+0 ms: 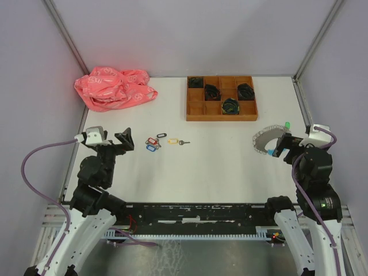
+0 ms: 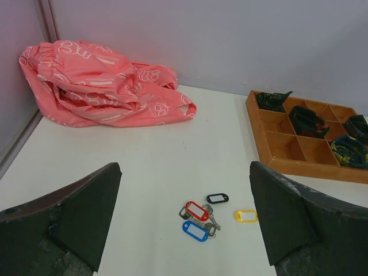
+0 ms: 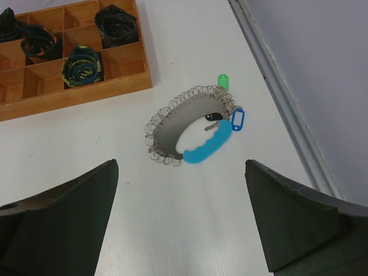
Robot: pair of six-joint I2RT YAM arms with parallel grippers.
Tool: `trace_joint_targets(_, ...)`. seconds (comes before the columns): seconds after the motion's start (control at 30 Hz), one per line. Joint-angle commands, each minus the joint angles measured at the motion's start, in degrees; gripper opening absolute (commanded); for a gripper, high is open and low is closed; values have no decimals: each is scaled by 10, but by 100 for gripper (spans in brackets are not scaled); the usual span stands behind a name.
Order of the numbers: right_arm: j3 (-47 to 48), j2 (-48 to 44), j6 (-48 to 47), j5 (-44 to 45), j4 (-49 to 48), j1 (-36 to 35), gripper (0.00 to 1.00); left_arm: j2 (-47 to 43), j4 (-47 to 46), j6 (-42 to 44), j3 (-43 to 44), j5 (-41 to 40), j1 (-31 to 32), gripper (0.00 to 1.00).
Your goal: Put the keys on the keyring
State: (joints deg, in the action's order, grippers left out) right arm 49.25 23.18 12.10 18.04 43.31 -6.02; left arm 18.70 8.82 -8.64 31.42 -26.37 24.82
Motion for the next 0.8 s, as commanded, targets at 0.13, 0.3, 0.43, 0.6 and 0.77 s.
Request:
trace_joint_targets(0.13,10,4,13,20,-12,-3,100,-10,-20,16,6,15,-3,99)
trace_joint_targets(0.3,-12,15,28,6,-12,-2,100,-15,-18,15,9,23,-4,99)
trace_joint_targets(0.43,-3,50,42,-25,-2,-3,100,-18,-18,14,8,29,-3,99)
trace_joint_targets(0.6,-1,137,75,-40,-5,-2,100,-16,-17,11,11,39,-3,99)
trace_joint_targets(0.77,-12,249,118,15,-33,-2,100,-13,-13,12,14,42,-3,99)
